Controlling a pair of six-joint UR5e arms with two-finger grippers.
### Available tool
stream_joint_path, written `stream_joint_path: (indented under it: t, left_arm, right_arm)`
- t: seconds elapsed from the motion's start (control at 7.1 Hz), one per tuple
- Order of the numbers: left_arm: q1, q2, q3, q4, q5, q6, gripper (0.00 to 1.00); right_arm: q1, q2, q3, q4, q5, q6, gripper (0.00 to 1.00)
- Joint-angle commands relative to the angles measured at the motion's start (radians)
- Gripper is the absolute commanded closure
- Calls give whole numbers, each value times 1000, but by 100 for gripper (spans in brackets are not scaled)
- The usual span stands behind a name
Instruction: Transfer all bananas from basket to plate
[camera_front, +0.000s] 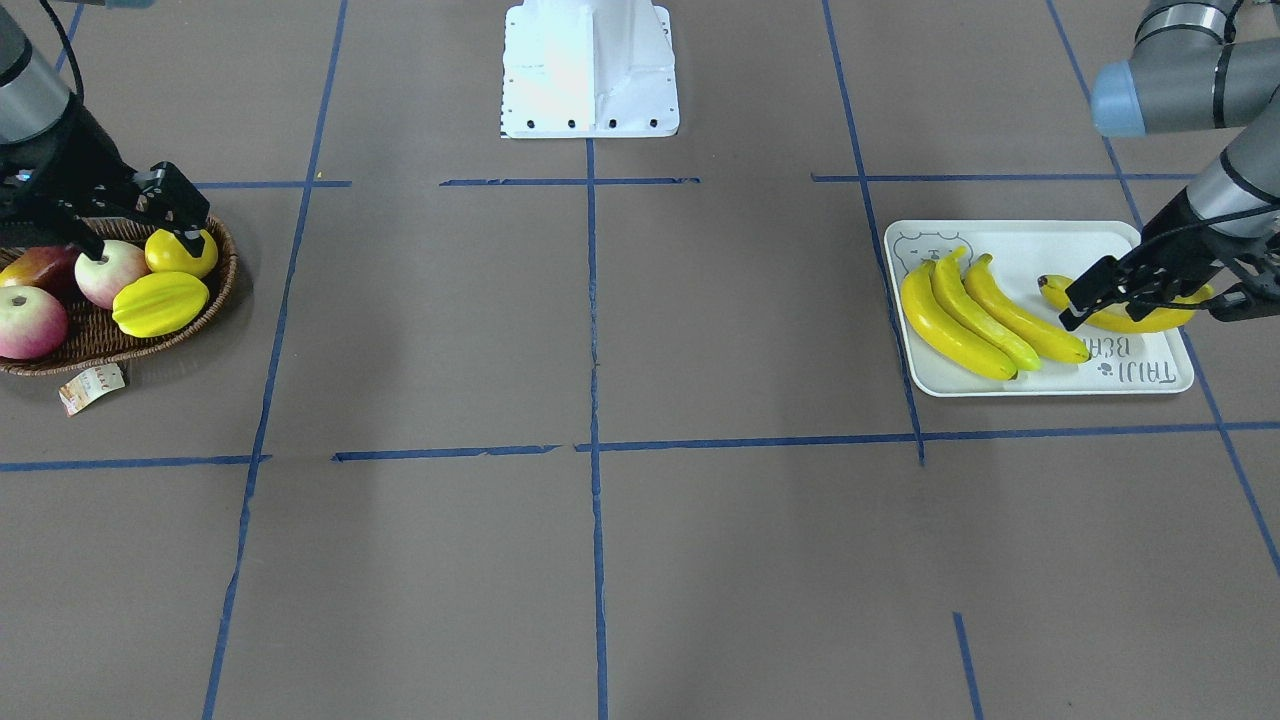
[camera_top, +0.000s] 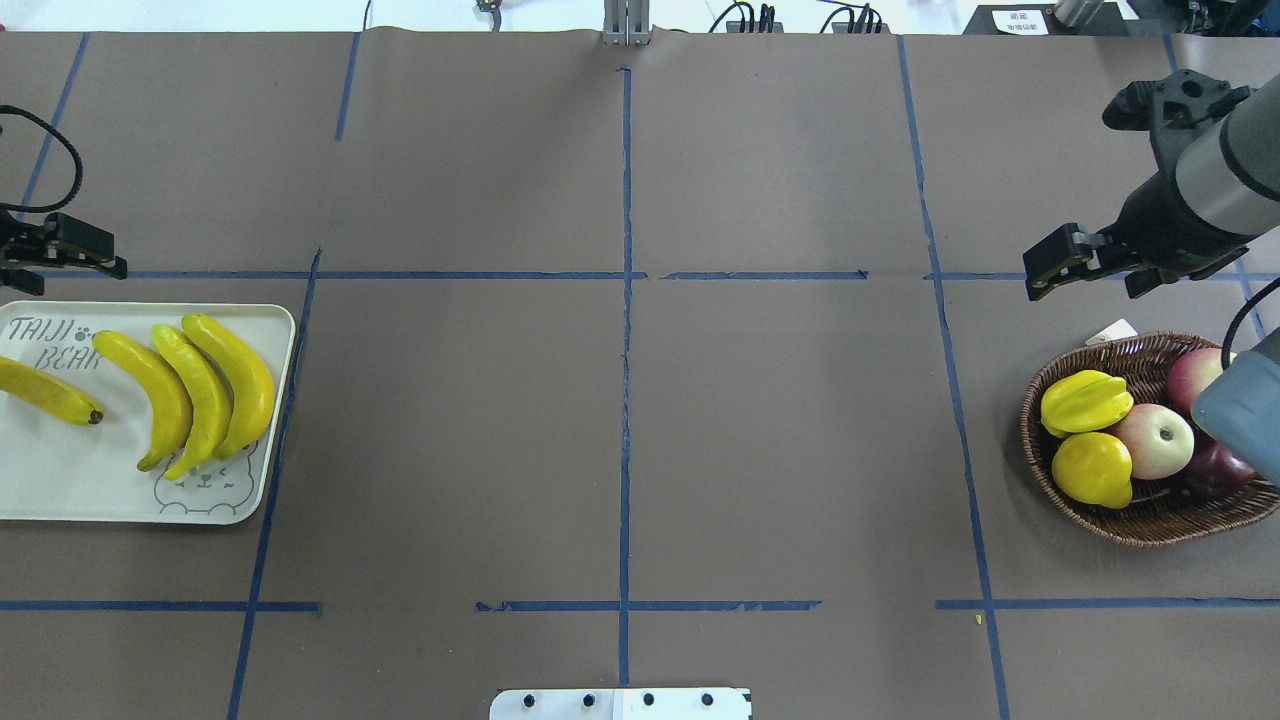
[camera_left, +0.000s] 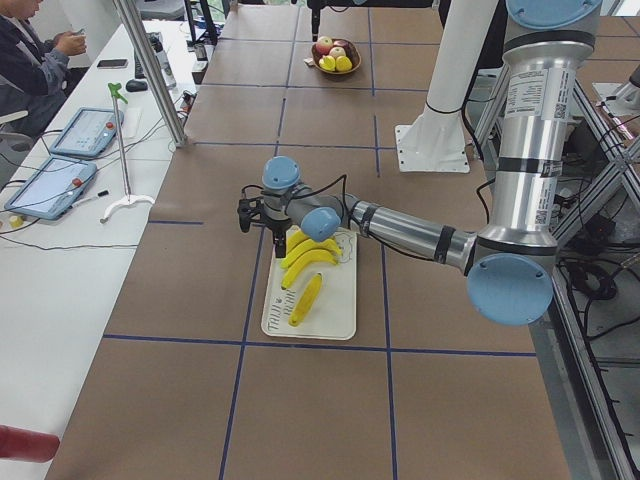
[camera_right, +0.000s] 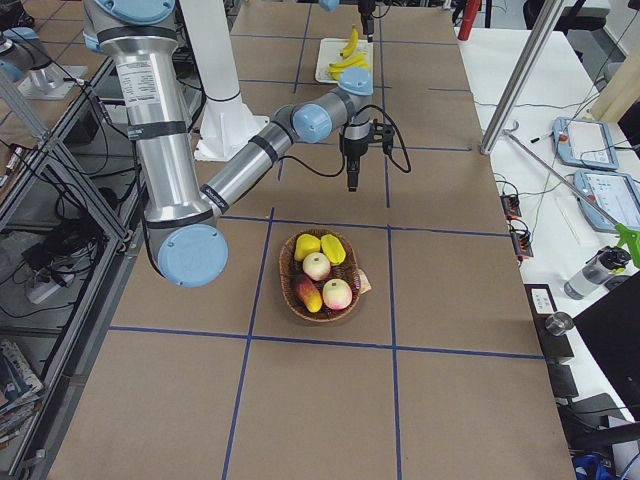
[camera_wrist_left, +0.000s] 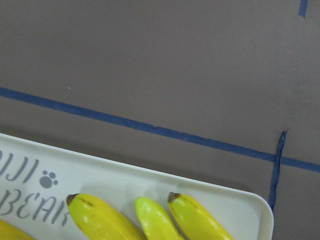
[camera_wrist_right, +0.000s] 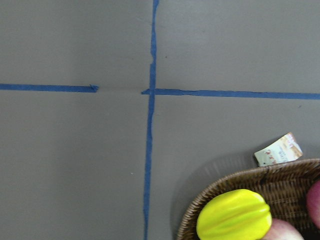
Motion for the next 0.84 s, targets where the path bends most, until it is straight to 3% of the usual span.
stream_joint_path:
  t: [0.0, 0.42, 0.7]
  left_arm:
    - [-97, -4, -5, 175, -10, 368, 0]
    - [-231, -10, -5, 404, -8, 781, 0]
    - [-313, -11, 8, 518, -5, 997, 0]
  right_arm:
    - [127, -94, -2, -11, 68, -237, 0]
    - [381, -269, -33, -37, 112, -697, 0]
    - [627, -320, -172, -121, 112, -1151, 0]
